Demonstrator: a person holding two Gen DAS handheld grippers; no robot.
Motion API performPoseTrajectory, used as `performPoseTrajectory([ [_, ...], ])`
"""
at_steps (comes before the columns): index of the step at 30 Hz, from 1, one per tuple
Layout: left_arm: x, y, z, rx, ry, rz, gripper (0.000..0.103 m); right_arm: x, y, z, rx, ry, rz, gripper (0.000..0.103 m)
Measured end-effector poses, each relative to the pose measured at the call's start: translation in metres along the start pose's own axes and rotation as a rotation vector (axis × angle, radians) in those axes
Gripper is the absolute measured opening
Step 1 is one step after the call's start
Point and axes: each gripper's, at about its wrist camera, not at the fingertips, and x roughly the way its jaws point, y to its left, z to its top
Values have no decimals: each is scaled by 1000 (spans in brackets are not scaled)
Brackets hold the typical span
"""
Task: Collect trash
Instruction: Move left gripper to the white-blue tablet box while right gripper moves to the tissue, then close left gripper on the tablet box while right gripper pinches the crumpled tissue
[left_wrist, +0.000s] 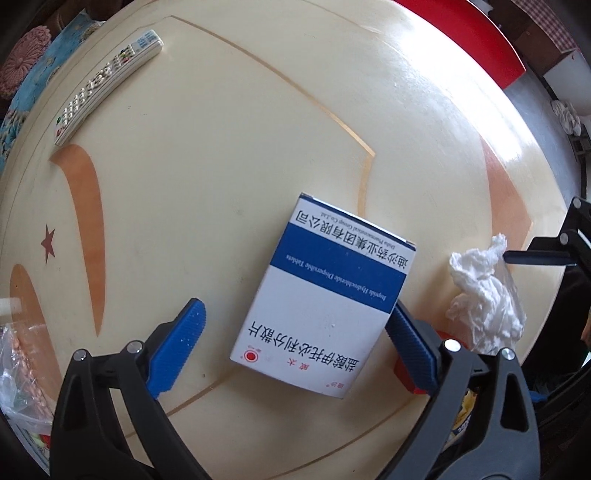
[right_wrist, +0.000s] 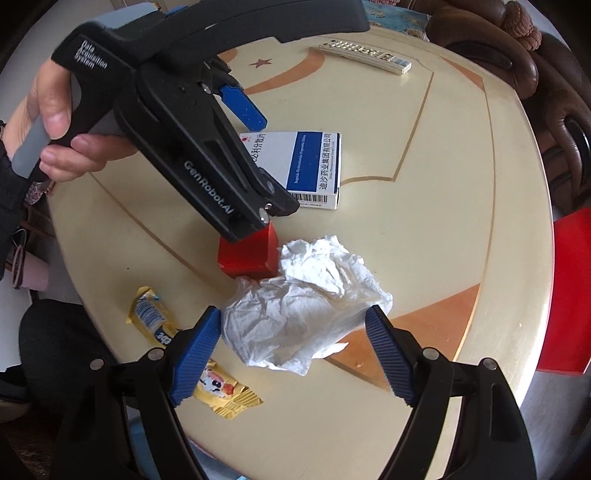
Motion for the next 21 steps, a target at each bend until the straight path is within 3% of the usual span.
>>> performPoseTrajectory([
  [6, -5, 9, 0, -43, -14, 5, 90, 5, 4, -5, -13, -17, -29, 76],
  [13, -13, 9, 0, -46, -33, 7, 71, 2, 6, -9, 0, -37, 7, 50],
  [15, -14, 5, -4, -54, -32, 10, 71, 0, 5, -12, 8, -41, 10, 36],
  [21, -12, 5, -8, -72, -37, 14, 70, -7, 2, -16, 17, -62, -47, 30],
])
